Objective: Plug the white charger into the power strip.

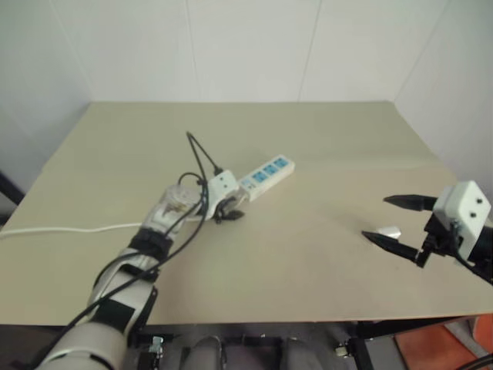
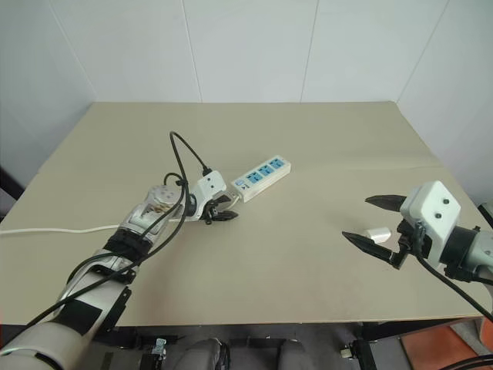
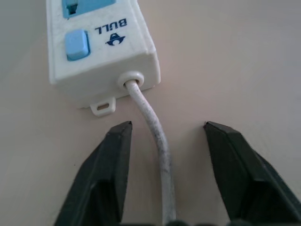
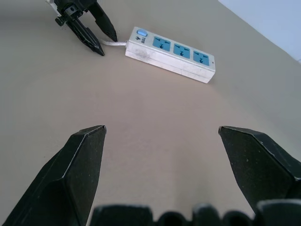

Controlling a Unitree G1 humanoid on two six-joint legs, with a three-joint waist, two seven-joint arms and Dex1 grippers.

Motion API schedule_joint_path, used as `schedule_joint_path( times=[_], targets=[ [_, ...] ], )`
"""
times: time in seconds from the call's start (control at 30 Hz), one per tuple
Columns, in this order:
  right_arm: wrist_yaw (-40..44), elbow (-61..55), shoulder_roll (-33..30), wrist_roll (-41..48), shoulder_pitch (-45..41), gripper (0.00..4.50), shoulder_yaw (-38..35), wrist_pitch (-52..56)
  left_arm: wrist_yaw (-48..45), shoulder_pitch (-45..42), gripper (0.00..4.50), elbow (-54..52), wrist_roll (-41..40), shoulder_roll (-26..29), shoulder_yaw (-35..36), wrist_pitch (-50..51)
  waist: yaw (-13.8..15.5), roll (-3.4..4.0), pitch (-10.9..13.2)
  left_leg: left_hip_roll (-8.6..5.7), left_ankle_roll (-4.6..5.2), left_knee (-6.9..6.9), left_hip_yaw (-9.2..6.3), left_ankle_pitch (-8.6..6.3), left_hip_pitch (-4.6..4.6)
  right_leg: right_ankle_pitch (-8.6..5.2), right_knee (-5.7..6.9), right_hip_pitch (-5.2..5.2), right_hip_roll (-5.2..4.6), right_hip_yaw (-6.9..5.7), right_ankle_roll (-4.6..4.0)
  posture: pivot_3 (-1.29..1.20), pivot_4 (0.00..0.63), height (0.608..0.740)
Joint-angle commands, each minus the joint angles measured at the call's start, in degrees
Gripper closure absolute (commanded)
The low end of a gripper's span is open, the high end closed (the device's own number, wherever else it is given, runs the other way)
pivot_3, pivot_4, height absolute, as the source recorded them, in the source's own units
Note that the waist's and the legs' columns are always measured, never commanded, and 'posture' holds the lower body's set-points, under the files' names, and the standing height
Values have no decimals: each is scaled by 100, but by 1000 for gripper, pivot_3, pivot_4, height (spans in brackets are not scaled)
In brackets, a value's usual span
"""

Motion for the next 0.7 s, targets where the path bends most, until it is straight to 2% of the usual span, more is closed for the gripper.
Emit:
schedule_joint_path(
  times=[0.03, 0.17, 0.2, 0.3, 0.37, 0.6, 0.63, 0.7],
  targets=[
    [-46, -166, -88, 206, -53, 0, -223, 74, 32, 39, 3126, 228, 71, -50, 64, 138, 9, 0, 0, 0, 0, 0, -1, 0, 0, 0, 0, 1, 0, -1, 0, 0, 150, 740],
    [-64, -111, -140, 275, -139, 0, -203, 122, -81, 173, 4402, 43, 33, 14, 161, 253, -6, 0, 0, 1, 0, 1, -2, 0, 1, 0, 1, 2, 0, -2, 0, 0, 150, 740],
    [-69, -102, -144, 274, -141, 0, -194, 115, -98, 201, 4455, 1, 43, 29, 168, 241, -15, 0, 0, 1, 0, 0, -2, 0, 1, 0, 1, 2, 0, -2, 0, 0, 150, 740],
    [-137, -22, -173, 242, -227, 0, -132, 104, -619, 457, 4455, -470, -157, 274, 254, 7, -51, 1, 0, 2, 0, 0, -2, 0, 2, 0, 1, 0, 1, 0, 0, 0, 150, 740],
    [-143, -21, -194, 262, -238, 0, -159, 133, -1252, 765, 4455, -1104, -370, 652, 276, -110, -133, 1, -1, 5, 0, -6, 1, 0, 1, 0, 0, -5, 1, 5, 0, 0, 150, 740],
    [-188, -122, -153, 320, -45, 0, -253, 166, -2320, 2161, 4455, -2652, -919, 2100, 732, -527, -137, 3, -1, 16, 0, -18, 2, -1, -6, -5, -2, -21, -4, 9, -6, 0, 150, 740],
    [-200, -136, -148, 328, -26, 0, -247, 165, -2413, 2276, 3881, -2755, -1002, 2236, 793, -503, -132, 3, -1, 17, 1, -19, 2, -2, -6, -5, -2, -20, -5, 10, -6, 0, 150, 740],
    [-220, -138, -151, 343, -29, 0, -218, 163, -2701, 2471, 3395, -2910, -1274, 2434, 940, -564, -126, 4, 0, 17, 2, -18, 2, -2, -5, -6, -1, -19, -9, 8, -8, 0, 150, 740]
  ],
)
